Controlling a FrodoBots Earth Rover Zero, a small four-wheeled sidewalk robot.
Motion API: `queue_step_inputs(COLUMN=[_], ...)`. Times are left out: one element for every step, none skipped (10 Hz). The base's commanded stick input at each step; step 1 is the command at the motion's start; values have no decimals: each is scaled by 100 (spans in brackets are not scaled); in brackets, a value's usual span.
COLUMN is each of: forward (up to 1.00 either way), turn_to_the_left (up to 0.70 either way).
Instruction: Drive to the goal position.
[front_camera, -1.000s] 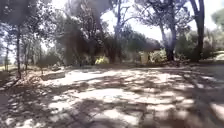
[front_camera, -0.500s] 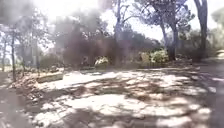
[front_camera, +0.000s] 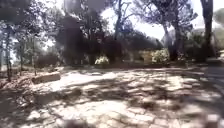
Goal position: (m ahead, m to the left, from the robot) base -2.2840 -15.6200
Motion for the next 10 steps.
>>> queue_step_inputs(forward=[70, 70, 70, 70, 70, 70, 70, 70, 70, 70], turn_to_the_left=[0, 0, 0, 0, 0, 0, 0, 0, 0, 0])
